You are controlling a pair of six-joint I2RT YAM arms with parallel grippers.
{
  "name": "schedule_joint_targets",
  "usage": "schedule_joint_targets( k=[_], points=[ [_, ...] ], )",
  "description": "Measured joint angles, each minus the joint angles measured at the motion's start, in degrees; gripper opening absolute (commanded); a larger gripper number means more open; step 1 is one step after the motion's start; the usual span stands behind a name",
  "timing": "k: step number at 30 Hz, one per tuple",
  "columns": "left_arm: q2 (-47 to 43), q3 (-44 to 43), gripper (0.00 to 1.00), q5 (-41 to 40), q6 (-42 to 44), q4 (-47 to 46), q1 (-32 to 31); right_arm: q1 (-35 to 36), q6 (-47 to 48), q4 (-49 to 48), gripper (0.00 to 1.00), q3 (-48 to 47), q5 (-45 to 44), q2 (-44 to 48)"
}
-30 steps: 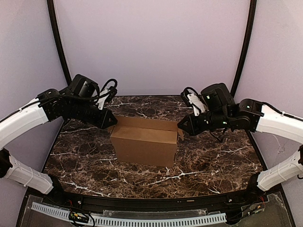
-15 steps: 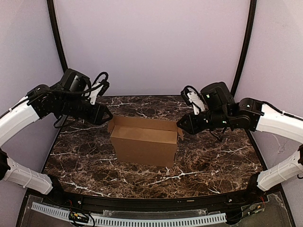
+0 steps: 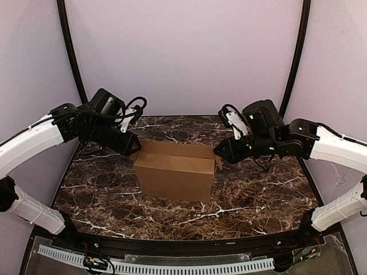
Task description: Fold the paper box
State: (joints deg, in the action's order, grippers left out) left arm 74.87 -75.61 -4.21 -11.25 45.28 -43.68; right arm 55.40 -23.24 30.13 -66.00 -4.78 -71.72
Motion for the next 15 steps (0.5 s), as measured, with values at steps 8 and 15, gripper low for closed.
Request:
schedule_joint_targets(
  k=[8,15],
  points=[
    [0.55,0.15,0.25,0.11,0.13,-0.57,0.0,0.2,0.0,0.0,0.17,0.0,0.0,0.0],
    [0.55,0.35,0.14,0.07,0.15,-0.63,0.02,0.37,-0.04,0.09,0.13,0.0,-0.11,-0.11]
  ],
)
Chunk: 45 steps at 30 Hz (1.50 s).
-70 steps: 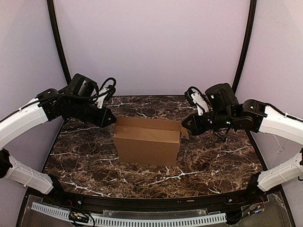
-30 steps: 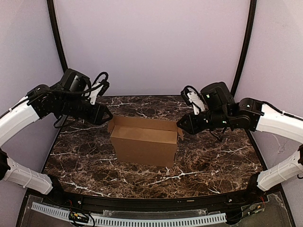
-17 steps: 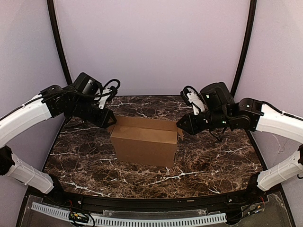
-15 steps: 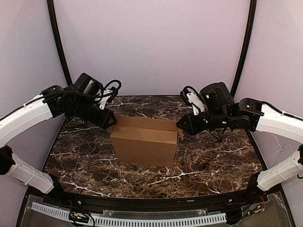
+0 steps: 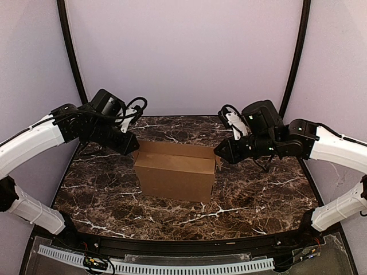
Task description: Fold the paper box
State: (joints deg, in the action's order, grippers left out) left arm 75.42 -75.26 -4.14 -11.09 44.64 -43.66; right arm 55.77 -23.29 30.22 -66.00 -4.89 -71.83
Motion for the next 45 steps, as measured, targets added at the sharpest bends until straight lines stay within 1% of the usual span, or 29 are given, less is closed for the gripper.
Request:
schedule_joint_targets(
  k=[4,15,20,24,32,34,45],
  points=[
    [0.0,0.26,0.11,-0.28,-0.04,0.0,0.0,0.04,-0.2,0.04,0.1,-0.02,-0.2,-0.26],
    [-0.02,0.55,0.05,-1.14,-0.31,0.0,0.15,0.22,-0.98,0.76,0.08,-0.9,-1.38,-1.22],
    [-0.11,0.76,0.05,-1.03,-0.76,-0.07,0.26,0.39,-1.31,1.25,0.15,-1.51,-1.68,-1.73],
    [-0.13,0.76,0.04,-0.85,-1.16,-0.13,0.33,0.61,-1.88,1.33,0.17,-1.88,-2.1,-2.14],
    [-0.44,0.9,0.05,0.02,-2.01,-0.2,0.33,1.2,-2.97,2.97,0.17,-2.51,-2.86,-2.12],
    [-0.61,1.03,0.05,0.24,-2.25,-0.22,0.33,1.55,-3.48,3.39,0.2,-2.51,-2.95,-1.88],
    [-0.76,1.42,0.05,2.05,-3.13,-1.18,0.28,3.13,-6.38,5.57,0.28,-2.34,-4.07,-0.15]
  ],
)
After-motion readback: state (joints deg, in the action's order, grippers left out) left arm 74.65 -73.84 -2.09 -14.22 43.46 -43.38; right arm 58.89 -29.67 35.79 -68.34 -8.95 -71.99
